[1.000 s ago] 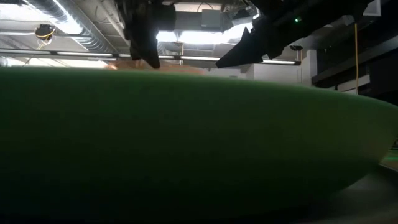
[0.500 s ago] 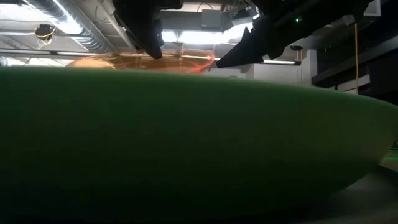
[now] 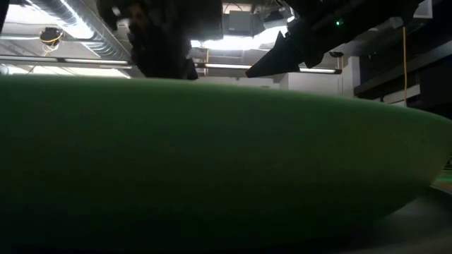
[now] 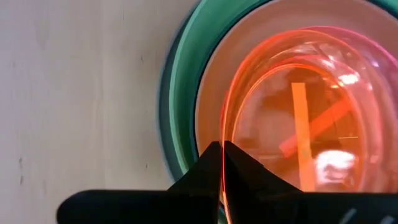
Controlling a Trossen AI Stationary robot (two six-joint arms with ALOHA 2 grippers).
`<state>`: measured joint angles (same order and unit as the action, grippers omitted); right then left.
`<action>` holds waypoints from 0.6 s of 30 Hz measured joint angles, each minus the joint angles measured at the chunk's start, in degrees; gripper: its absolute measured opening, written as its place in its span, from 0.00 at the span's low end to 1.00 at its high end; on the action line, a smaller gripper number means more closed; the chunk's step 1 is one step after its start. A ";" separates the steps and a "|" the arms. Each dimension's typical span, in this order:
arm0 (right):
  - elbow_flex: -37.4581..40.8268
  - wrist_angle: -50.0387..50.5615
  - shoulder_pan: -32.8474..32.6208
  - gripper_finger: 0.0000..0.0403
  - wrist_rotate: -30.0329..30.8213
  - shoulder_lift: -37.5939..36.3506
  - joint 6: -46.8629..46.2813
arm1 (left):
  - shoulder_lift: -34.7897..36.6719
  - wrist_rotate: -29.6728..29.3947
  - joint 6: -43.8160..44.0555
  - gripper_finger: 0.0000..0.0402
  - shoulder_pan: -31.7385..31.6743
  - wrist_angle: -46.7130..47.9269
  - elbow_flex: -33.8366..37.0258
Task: Stack plastic plates
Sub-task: Stack the orange plate on top of the pink plate
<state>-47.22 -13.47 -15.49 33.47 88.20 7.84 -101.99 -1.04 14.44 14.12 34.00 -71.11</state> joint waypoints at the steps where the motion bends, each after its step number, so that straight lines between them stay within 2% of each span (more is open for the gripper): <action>1: 0.00 0.01 0.02 0.30 -0.02 0.00 0.00 | -0.49 0.05 -0.28 0.01 -0.15 -0.40 0.00; 5: 0.00 0.00 0.02 0.30 -0.02 0.00 0.00 | -0.94 0.11 -1.34 0.04 -0.45 -0.83 0.00; 10: 0.00 0.00 0.02 0.30 -0.02 0.00 -0.01 | -0.30 0.73 -1.59 0.17 -0.93 -1.72 0.00; 15: 0.00 0.02 0.02 0.30 -0.02 0.02 -0.08 | 0.95 5.38 -3.38 0.30 -0.81 -0.75 -0.04; 18: 0.00 0.02 0.02 0.30 -0.02 0.02 -0.63 | 2.81 0.50 -4.98 0.32 -0.04 0.69 0.04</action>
<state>-47.22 -13.45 -15.46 33.45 88.23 7.21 -99.18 -0.54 9.46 14.08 34.69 -71.07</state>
